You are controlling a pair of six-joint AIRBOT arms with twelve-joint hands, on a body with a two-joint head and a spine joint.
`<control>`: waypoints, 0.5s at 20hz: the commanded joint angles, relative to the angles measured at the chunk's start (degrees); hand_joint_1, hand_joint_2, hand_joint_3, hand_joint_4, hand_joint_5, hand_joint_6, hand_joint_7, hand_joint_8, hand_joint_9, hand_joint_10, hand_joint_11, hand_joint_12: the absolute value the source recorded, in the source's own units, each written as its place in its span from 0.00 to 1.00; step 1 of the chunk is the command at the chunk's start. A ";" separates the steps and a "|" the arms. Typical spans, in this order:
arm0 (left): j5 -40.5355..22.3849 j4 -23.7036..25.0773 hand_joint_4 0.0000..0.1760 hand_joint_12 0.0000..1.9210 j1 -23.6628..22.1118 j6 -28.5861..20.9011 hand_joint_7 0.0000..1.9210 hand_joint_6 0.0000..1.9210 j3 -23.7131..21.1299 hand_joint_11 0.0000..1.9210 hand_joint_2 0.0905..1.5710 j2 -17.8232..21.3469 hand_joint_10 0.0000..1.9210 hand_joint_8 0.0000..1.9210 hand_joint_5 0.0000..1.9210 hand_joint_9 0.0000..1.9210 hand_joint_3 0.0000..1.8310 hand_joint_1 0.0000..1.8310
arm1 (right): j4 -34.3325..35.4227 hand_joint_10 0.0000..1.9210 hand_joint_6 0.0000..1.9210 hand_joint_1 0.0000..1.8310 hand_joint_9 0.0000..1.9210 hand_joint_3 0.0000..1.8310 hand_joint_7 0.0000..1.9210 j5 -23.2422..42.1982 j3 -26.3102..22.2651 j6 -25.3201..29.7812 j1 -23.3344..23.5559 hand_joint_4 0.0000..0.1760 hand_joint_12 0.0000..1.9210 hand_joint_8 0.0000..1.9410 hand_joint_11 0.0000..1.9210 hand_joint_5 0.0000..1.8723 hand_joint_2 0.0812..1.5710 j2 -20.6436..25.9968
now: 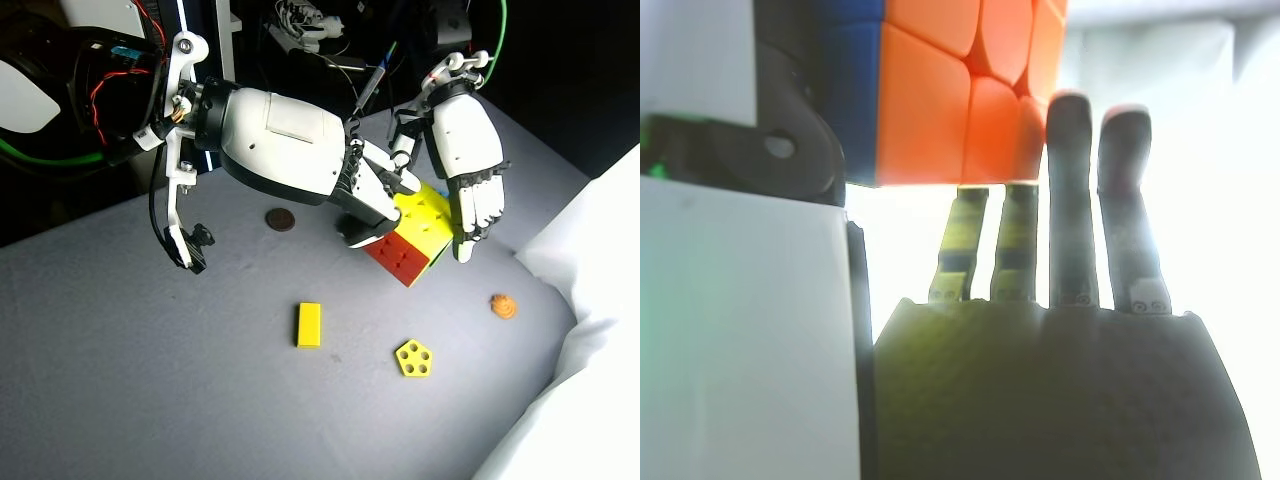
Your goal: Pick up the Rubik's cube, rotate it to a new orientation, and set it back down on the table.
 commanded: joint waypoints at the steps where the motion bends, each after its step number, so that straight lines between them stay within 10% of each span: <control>1: -0.61 4.10 0.00 1.00 -1.37 -0.20 0.15 0.73 -0.41 0.12 0.71 0.57 0.89 0.86 0.21 0.16 0.00 0.67 | 0.59 1.00 0.00 0.00 0.43 0.00 0.35 6.69 -0.10 -0.59 0.53 0.00 1.00 0.90 0.35 0.06 0.85 0.23; 2: -0.61 3.67 0.00 1.00 -1.85 0.16 0.14 0.74 -0.45 0.13 0.78 0.57 0.90 0.86 0.35 0.16 0.00 0.60 | 0.59 1.00 0.00 0.00 0.45 0.00 0.36 6.21 -0.10 -0.98 0.52 0.00 1.00 0.91 0.37 0.06 0.85 0.18; 10: -0.62 3.18 0.00 0.99 -3.06 0.63 0.13 0.77 -0.62 0.11 0.80 0.76 0.89 0.86 0.34 0.14 0.00 0.59 | 0.59 1.00 0.00 0.00 0.43 0.00 0.35 3.07 0.06 -2.67 0.51 0.00 1.00 0.92 0.33 0.05 0.85 -1.87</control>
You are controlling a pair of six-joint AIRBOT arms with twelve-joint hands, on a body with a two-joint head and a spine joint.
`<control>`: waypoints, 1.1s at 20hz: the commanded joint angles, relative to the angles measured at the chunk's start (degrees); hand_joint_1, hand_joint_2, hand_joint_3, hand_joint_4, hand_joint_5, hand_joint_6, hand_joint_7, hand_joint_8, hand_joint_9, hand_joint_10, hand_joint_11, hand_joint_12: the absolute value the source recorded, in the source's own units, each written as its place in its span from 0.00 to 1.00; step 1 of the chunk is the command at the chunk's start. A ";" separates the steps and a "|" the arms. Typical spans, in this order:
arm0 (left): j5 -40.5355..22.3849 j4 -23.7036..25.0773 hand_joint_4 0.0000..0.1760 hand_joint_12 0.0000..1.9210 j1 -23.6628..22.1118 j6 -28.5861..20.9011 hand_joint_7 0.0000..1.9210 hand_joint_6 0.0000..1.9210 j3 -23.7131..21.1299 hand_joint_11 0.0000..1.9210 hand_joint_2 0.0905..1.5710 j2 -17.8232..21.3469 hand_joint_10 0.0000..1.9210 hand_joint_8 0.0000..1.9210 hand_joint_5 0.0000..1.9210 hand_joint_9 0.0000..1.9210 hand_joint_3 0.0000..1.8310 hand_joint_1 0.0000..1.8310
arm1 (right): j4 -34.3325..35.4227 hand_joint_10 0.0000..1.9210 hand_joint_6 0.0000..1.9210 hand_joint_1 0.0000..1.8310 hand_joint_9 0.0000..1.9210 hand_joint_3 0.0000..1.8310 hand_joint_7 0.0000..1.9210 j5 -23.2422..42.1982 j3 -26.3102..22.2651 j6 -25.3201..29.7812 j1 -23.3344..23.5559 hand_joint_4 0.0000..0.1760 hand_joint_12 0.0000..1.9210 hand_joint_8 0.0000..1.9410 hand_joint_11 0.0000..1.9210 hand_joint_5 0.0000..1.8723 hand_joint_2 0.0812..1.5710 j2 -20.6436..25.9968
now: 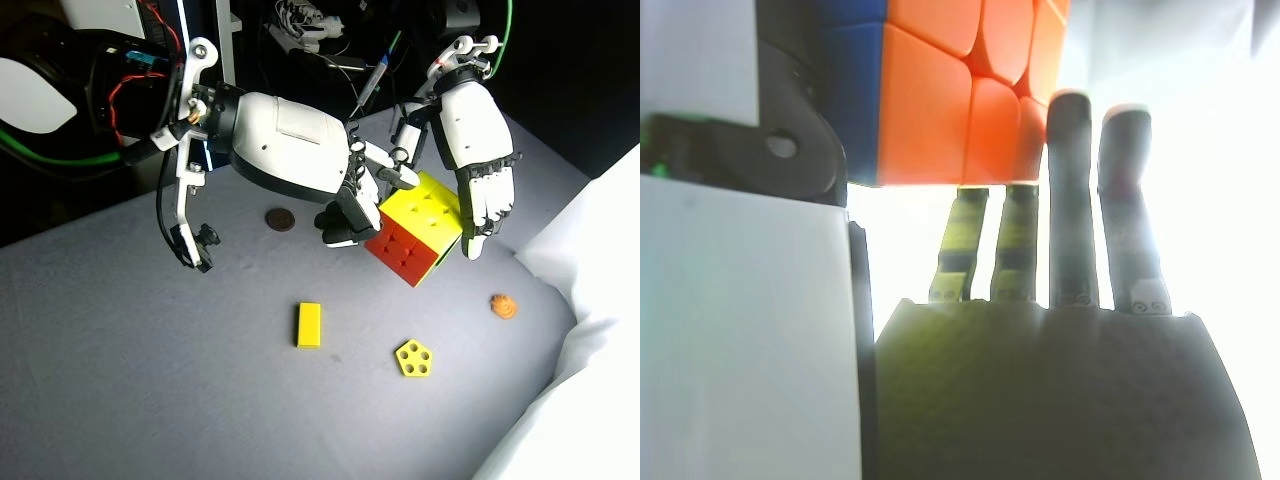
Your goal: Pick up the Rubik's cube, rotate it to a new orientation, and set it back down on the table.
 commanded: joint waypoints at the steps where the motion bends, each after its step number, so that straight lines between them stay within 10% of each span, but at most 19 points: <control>1: -0.36 4.48 0.00 1.00 -1.29 -0.36 0.13 0.78 -0.37 0.11 0.81 0.52 0.91 0.88 0.33 0.14 0.00 0.58 | 2.00 1.00 0.00 0.00 0.44 0.00 0.36 5.63 0.18 -1.57 0.50 0.00 1.00 0.92 0.34 0.05 0.85 -0.24; 7: -0.37 4.48 0.00 1.00 -1.76 -0.12 0.25 0.78 -0.11 0.11 0.84 0.60 0.90 0.91 0.31 0.15 0.00 0.59 | 4.30 1.00 0.00 0.00 0.43 0.00 0.35 3.32 1.82 -2.77 0.46 0.00 1.00 0.91 0.36 0.05 0.86 -2.03; 9: -0.37 4.47 0.00 0.97 -1.85 -0.02 0.14 0.70 -0.06 0.12 0.71 0.60 0.87 0.85 0.23 0.15 0.00 0.67 | 4.32 1.00 0.00 0.00 0.42 0.01 0.35 3.24 1.89 -2.96 0.46 0.00 1.00 0.88 0.35 0.04 0.88 -2.14; 11: -0.37 4.47 0.00 0.99 -1.86 -0.02 0.14 0.75 -0.06 0.12 0.79 0.60 0.89 0.86 0.35 0.15 0.00 0.60 | 4.32 1.00 0.00 0.00 0.43 0.01 0.36 2.75 1.88 -2.96 0.45 0.00 1.00 0.87 0.36 0.04 0.89 -2.15; 22: -0.38 4.40 0.00 1.00 -1.96 0.34 0.13 0.79 -0.04 0.10 0.82 0.61 0.89 0.88 0.33 0.14 0.00 0.58 | 2.54 1.00 0.01 0.00 0.38 0.00 0.33 -0.11 1.09 -2.98 -0.51 0.00 1.00 0.90 0.31 0.06 0.90 -2.22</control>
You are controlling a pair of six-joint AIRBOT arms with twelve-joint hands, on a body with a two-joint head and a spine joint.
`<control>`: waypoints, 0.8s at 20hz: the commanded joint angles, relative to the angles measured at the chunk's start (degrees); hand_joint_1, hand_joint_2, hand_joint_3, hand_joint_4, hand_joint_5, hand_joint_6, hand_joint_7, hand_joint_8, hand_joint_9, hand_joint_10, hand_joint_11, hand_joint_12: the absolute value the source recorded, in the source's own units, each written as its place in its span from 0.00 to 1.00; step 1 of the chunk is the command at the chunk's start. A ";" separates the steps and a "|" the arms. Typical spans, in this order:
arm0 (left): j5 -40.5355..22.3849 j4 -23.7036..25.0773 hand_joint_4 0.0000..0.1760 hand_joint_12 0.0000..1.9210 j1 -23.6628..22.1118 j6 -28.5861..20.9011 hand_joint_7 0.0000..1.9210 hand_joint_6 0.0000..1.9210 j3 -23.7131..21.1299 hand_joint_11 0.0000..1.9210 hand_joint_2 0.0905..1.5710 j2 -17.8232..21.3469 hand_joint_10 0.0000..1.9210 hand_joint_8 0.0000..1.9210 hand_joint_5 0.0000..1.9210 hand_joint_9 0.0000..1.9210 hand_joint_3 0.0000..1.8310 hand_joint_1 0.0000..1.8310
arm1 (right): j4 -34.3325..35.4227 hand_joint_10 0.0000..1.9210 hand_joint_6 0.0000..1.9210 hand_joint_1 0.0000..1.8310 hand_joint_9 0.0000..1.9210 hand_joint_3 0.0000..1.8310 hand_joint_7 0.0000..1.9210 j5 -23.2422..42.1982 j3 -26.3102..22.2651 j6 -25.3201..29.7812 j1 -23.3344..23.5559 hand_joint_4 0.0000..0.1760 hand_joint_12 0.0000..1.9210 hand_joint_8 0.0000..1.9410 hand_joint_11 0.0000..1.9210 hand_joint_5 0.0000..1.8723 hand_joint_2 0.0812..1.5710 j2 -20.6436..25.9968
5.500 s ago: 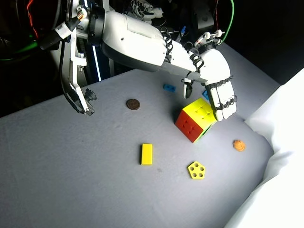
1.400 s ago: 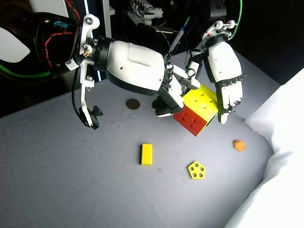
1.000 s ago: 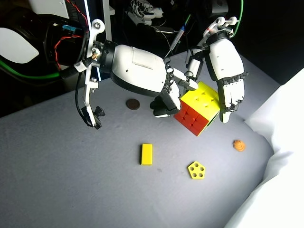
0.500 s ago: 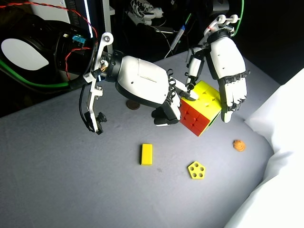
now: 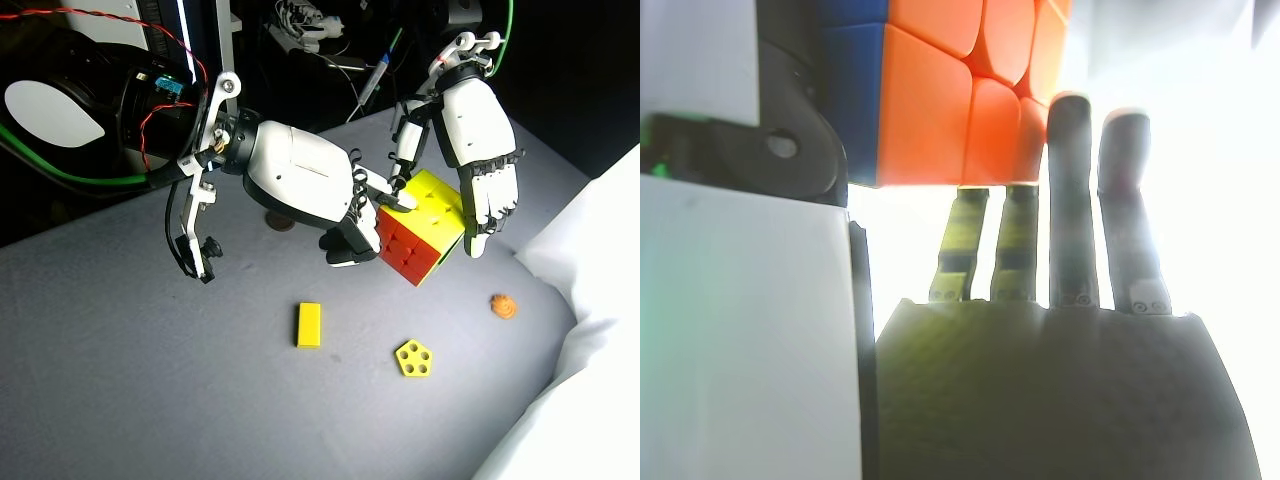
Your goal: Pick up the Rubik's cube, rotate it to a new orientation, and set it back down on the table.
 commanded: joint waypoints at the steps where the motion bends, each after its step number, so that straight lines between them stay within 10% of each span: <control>1: -0.44 5.18 0.00 1.00 -1.26 -0.69 0.13 0.77 0.09 0.11 0.81 0.56 0.90 0.88 0.33 0.14 0.00 0.58 | -0.30 1.00 0.02 0.00 0.39 0.00 0.34 4.62 -0.33 -0.11 0.08 0.00 1.00 0.89 0.31 0.07 0.89 0.11; 3: -0.44 5.18 0.00 1.00 -1.26 -0.63 0.26 0.77 0.07 0.11 0.84 0.56 0.90 0.91 0.31 0.15 0.00 0.59 | -0.30 1.00 0.01 0.00 0.37 0.00 0.34 4.27 -0.34 -0.10 -0.04 0.00 1.00 0.85 0.28 0.08 0.89 0.10; 5: -0.44 5.18 0.00 1.00 -1.26 -0.61 0.14 0.80 0.05 0.11 0.82 0.56 0.90 0.89 0.32 0.14 0.00 0.58 | -0.30 1.00 0.01 0.00 0.39 0.00 0.35 4.18 -0.42 -0.08 -0.24 0.00 1.00 0.86 0.31 0.07 0.89 0.07; 7: -0.44 5.18 0.00 1.00 -1.33 -0.53 0.28 0.78 0.05 0.11 0.85 0.56 0.91 0.92 0.30 0.15 0.00 0.59 | -0.42 1.00 0.01 0.00 0.39 0.00 0.35 4.18 -0.64 -0.09 -0.42 0.00 1.00 0.87 0.31 0.08 0.89 0.06; 14: -0.45 5.18 0.00 1.00 -1.49 -0.46 0.27 0.79 0.17 0.11 0.86 0.56 0.91 0.94 0.30 0.14 0.00 0.59 | -0.61 1.00 0.00 0.00 0.41 0.00 0.35 3.83 -0.87 -0.09 -1.01 0.00 1.00 0.87 0.33 0.07 0.89 0.03; 15: -0.45 5.18 0.00 1.00 -1.58 -0.42 0.15 0.80 0.21 0.10 0.83 0.56 0.91 0.89 0.31 0.13 0.00 0.58 | -0.61 1.00 0.00 0.00 0.40 0.00 0.33 3.83 -0.87 -0.09 -1.04 0.00 1.00 0.88 0.32 0.07 0.89 -0.01; 16: -0.45 5.18 0.00 1.00 -1.71 -0.42 0.25 0.80 0.28 0.11 0.85 0.56 0.90 0.92 0.30 0.14 0.00 0.58 | -0.61 1.00 0.00 0.00 0.39 0.00 0.33 3.83 -0.87 -0.09 -1.14 0.00 1.00 0.89 0.31 0.07 0.88 -0.09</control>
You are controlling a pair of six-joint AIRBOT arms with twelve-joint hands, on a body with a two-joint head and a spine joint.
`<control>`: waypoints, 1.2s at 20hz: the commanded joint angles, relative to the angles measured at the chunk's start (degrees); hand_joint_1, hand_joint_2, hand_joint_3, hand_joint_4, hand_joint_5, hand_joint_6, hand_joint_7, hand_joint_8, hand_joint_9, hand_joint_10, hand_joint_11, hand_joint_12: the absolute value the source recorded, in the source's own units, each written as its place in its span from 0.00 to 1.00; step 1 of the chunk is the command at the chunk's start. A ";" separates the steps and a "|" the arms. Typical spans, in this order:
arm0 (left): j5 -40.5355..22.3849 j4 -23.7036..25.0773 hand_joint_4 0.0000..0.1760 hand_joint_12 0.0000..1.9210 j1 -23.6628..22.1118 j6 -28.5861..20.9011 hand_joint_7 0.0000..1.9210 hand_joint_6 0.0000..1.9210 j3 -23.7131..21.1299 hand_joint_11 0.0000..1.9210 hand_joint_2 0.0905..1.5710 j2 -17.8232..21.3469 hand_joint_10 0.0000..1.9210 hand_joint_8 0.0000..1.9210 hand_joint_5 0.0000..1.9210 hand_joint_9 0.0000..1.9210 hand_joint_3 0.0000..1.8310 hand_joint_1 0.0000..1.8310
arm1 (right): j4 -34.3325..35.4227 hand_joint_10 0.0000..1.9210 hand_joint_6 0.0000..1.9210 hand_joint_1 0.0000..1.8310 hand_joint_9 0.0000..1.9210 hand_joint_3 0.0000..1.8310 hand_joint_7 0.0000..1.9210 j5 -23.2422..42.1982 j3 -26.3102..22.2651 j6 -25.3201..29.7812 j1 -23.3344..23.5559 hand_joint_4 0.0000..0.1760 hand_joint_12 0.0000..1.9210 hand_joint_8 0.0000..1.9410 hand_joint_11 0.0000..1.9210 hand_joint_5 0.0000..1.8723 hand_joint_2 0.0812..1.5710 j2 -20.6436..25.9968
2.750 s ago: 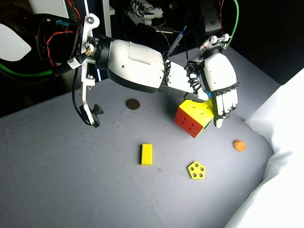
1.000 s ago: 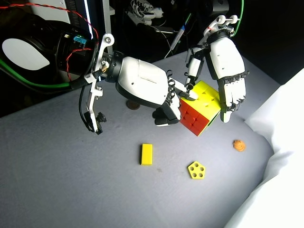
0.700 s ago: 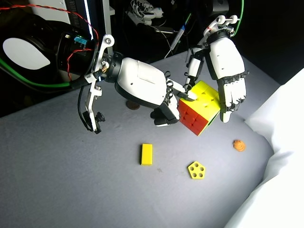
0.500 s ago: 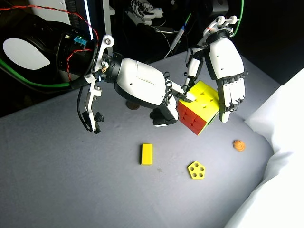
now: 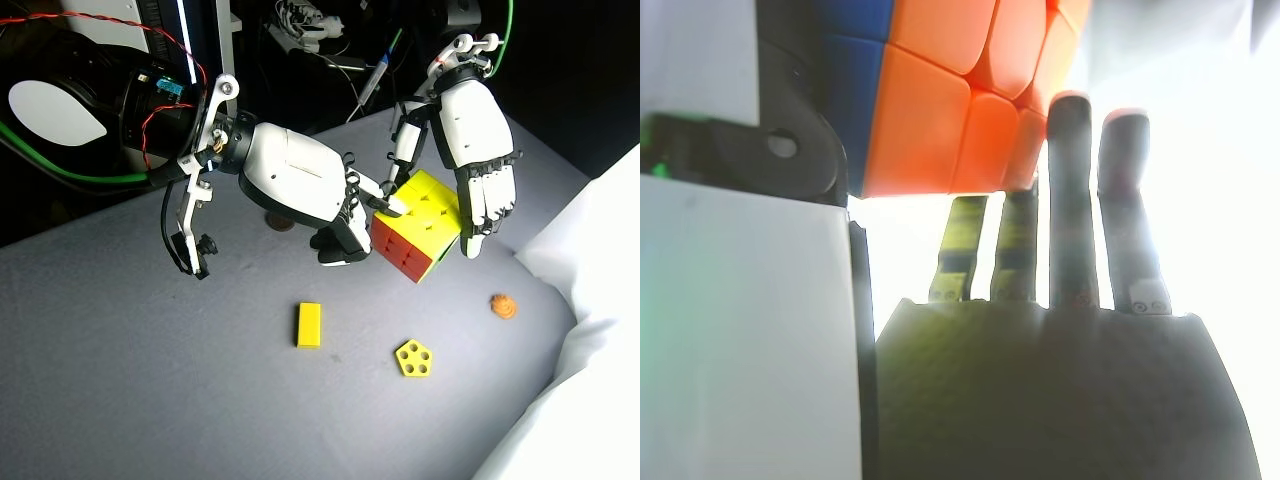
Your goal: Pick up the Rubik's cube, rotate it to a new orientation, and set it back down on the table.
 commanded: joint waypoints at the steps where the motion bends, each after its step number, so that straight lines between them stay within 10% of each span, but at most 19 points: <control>1: -0.50 5.45 0.00 1.00 -1.74 -0.92 0.27 0.80 0.31 0.10 0.85 0.56 0.90 0.92 0.30 0.14 0.00 0.58 | -0.39 1.00 0.01 0.00 0.40 0.00 0.34 3.88 -0.28 -0.12 -0.06 0.00 1.00 0.87 0.31 0.09 0.88 -0.14; 15: -0.79 4.67 0.00 1.00 -2.19 -1.15 0.29 0.78 0.38 0.11 0.85 0.56 0.90 0.92 0.31 0.15 0.00 0.59 | -0.58 1.00 0.00 0.00 0.39 0.00 0.34 5.12 -0.19 -0.50 -0.15 0.00 1.00 0.87 0.30 0.05 0.89 -1.19; 18: -0.79 4.67 0.00 1.00 -2.22 -1.17 0.13 0.78 0.35 0.08 0.81 0.56 0.89 0.86 0.33 0.12 0.00 0.58 | -0.58 1.00 0.01 0.00 0.36 0.00 0.33 5.09 0.04 -0.63 -0.02 0.00 1.00 0.87 0.27 0.07 0.89 -1.58; 24: -0.79 4.66 0.00 1.00 -2.22 -1.17 0.28 0.80 0.28 0.09 0.86 0.56 0.89 0.92 0.29 0.14 0.00 0.59 | 1.34 1.00 0.00 0.00 0.38 0.00 0.33 3.87 2.35 -2.39 0.20 0.00 1.00 0.89 0.29 0.07 0.89 -3.84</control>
